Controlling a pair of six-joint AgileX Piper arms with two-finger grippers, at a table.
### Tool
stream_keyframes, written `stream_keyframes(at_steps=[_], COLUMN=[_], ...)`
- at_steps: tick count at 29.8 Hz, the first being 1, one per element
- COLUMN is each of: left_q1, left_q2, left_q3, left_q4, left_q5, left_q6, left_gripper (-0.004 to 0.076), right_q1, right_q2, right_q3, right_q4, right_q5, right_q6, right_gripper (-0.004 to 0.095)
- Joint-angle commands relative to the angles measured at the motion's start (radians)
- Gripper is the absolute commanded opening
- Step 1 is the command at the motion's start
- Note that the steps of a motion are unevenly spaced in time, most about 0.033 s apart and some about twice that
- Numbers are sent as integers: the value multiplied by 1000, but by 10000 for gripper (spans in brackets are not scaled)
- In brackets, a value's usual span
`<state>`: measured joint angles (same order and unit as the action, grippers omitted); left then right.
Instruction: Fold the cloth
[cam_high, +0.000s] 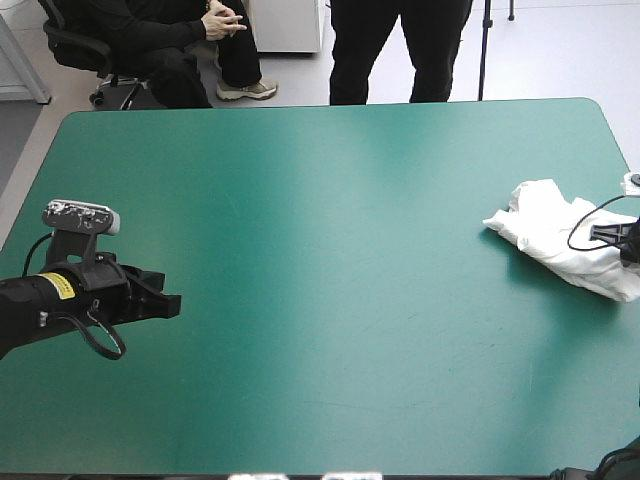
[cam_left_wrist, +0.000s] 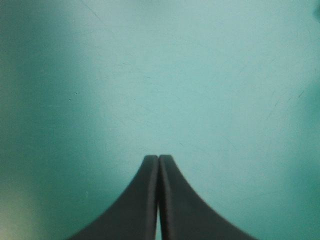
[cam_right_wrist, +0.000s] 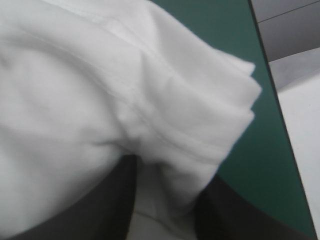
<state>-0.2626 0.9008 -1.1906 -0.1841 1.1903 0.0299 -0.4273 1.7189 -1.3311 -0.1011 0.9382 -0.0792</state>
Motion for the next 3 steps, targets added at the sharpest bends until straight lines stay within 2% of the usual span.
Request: stream_keyframes(at_steps=[1, 3], left_q1=[1, 1], left_q2=[-3, -3], left_q3=[-22, -22], left_q4=[-20, -20], left_q5=[-64, -70], left_q6=[0, 0], left_gripper=[-17, -17], right_q1=[-7, -7], right_q2=[-39, -52], right_q3=[-23, -25], right_q4=[20, 20], right_q5=[-1, -1], right_q6=[-11, -11], right_gripper=[575, 627])
